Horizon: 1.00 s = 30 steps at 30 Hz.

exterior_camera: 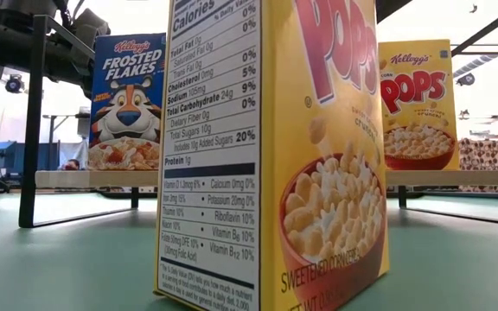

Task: Stack cereal on shelf
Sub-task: Put the top pink cereal box on the shelf aligned with the other pink cereal box

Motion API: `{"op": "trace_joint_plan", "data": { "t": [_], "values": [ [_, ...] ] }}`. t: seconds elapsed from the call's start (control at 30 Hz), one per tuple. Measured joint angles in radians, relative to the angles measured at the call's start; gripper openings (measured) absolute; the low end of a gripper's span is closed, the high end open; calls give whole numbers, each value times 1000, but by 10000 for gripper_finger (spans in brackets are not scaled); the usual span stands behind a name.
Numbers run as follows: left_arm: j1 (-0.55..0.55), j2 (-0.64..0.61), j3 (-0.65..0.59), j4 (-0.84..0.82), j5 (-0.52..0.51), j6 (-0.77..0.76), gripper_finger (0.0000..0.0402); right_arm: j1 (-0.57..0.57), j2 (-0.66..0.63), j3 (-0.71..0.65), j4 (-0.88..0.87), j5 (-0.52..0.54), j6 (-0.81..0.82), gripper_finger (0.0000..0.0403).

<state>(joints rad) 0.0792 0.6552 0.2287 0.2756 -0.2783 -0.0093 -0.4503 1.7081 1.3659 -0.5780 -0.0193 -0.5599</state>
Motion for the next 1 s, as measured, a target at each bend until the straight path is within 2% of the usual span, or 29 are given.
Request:
{"op": "trace_joint_plan", "data": {
  "t": [0.4, 1.0],
  "values": [
    [0, 0, 0, 2, 0, 0, 233, -7, 27, 0, 18, -10, 16, 359],
    [0, 0, 0, 2, 0, 0, 233, -6, 27, 0, 27, -37, 95, 193]
  ]
}}
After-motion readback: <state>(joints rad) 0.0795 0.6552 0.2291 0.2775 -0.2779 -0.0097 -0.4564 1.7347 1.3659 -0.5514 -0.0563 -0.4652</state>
